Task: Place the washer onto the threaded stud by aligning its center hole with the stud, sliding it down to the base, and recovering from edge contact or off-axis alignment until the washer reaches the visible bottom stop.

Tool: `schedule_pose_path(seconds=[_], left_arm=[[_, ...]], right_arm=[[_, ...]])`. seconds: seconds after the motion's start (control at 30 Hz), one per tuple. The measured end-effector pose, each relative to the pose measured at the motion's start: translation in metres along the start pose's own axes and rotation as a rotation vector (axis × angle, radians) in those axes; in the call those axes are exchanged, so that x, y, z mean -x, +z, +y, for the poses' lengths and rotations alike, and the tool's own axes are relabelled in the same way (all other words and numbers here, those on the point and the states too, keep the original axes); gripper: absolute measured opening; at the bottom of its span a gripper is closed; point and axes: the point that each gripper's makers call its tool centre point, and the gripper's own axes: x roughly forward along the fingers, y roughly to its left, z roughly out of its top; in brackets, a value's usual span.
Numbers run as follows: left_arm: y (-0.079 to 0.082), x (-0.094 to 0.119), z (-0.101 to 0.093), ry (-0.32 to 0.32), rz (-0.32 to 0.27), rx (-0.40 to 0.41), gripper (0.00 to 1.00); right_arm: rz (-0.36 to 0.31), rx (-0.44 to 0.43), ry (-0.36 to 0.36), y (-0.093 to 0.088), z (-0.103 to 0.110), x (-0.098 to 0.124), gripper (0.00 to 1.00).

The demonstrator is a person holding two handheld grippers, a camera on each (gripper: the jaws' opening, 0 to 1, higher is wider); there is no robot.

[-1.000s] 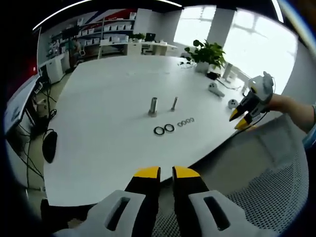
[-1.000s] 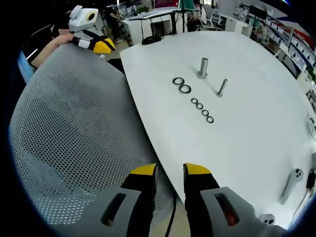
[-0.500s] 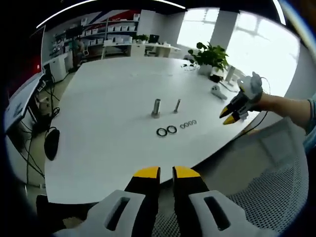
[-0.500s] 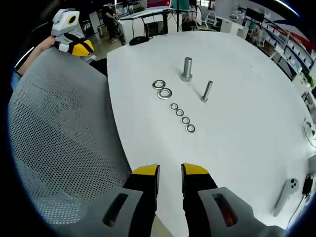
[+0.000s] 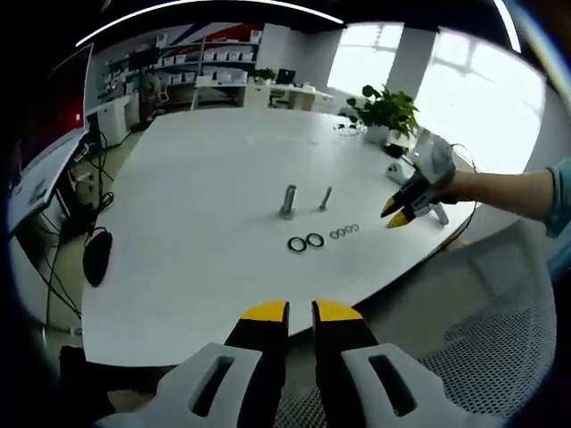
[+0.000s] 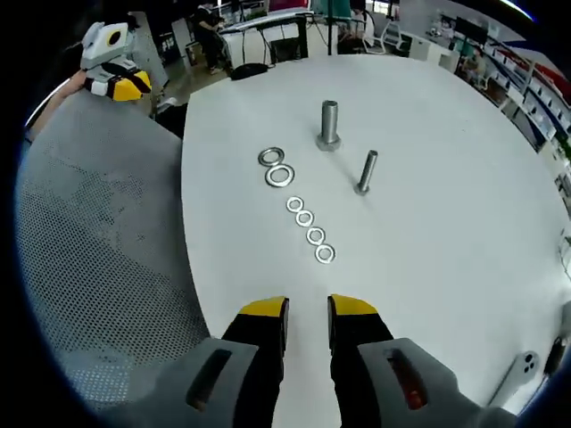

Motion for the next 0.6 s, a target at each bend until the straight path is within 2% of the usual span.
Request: schedule_pose_path(seconds=[0.17,0.6], left_arm=[[0.0,0.0,0.0,-0.001,0.002,0.004,0.08],[-0.003,-0.002,-0.002,-0.015,0.026,0.001,0.08]], right_arm=[[0.07,0.053,-0.005,0.0,-0.005,-0.015,0.2],[0.123,0.125,0.031,0.015,-0.012,-0.038,0.19]])
